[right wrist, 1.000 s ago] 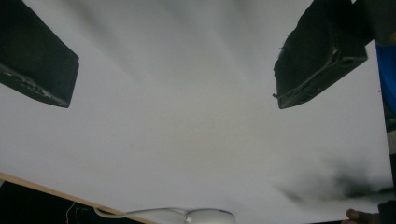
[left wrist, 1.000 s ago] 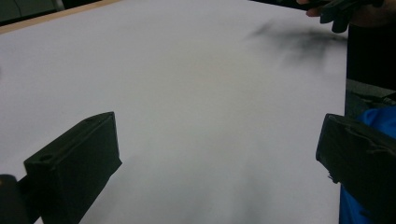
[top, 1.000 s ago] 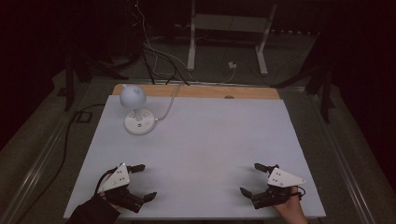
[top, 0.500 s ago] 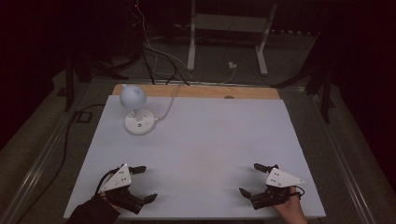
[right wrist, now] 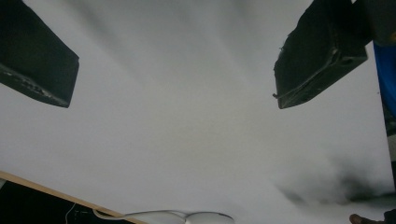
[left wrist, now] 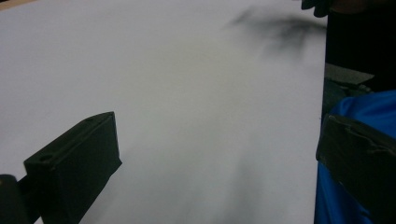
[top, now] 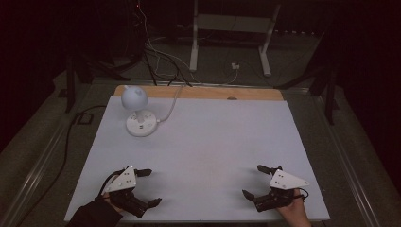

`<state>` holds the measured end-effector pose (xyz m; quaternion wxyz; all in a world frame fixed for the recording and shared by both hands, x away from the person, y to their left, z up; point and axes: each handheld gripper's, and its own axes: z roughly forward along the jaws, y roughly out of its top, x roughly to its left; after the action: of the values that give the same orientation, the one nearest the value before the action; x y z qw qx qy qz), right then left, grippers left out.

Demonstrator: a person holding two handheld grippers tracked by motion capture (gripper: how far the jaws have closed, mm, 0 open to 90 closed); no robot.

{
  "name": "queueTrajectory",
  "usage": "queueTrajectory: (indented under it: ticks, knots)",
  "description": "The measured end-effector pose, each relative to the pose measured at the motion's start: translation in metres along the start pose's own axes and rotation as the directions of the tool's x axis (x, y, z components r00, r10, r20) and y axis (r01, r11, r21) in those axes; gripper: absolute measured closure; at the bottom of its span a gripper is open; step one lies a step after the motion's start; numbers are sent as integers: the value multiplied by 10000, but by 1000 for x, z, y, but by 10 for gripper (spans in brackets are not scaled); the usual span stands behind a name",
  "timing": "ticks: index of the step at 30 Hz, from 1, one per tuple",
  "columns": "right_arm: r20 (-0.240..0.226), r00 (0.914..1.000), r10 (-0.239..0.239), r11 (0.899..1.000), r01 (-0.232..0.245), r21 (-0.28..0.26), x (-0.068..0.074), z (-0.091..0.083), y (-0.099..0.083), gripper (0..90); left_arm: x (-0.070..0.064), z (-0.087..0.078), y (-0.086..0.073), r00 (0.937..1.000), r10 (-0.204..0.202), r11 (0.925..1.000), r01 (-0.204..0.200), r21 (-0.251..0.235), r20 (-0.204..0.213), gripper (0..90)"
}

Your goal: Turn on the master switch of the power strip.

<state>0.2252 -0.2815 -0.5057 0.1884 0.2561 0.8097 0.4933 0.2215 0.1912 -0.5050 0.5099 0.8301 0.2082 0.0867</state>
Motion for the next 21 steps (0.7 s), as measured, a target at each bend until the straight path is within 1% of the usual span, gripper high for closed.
queueTrajectory:
  ticks: [3,7,9,11,17,19,21]
  knots:
    - [31,10000,9,10000,-8,-61,0,0,1,0,-1,1,3,10000,87,9999,-88,77,24,1]
    - [53,10000,12,9999,-11,-138,1,-2,1,0,-1,1,8,9999,135,9999,-135,12,11,1]
    - [44,10000,9,9999,-8,-152,1,-1,2,0,-1,2,10,9999,84,10000,-84,-25,64,1]
    - [34,10000,29,9998,-28,-200,1,-2,2,0,-1,2,13,9998,152,9999,-152,5,153,1]
    - [3,10000,25,9997,-25,-247,2,-2,3,0,-2,4,20,9998,101,9999,-99,-80,187,1]
    - [-3,10000,29,9997,-30,-251,2,-2,3,0,0,4,21,9998,161,9999,-160,-61,143,1]
    - [-1,10000,29,9996,-29,-269,2,-2,3,0,1,4,22,10000,72,9999,-71,-115,57,1]
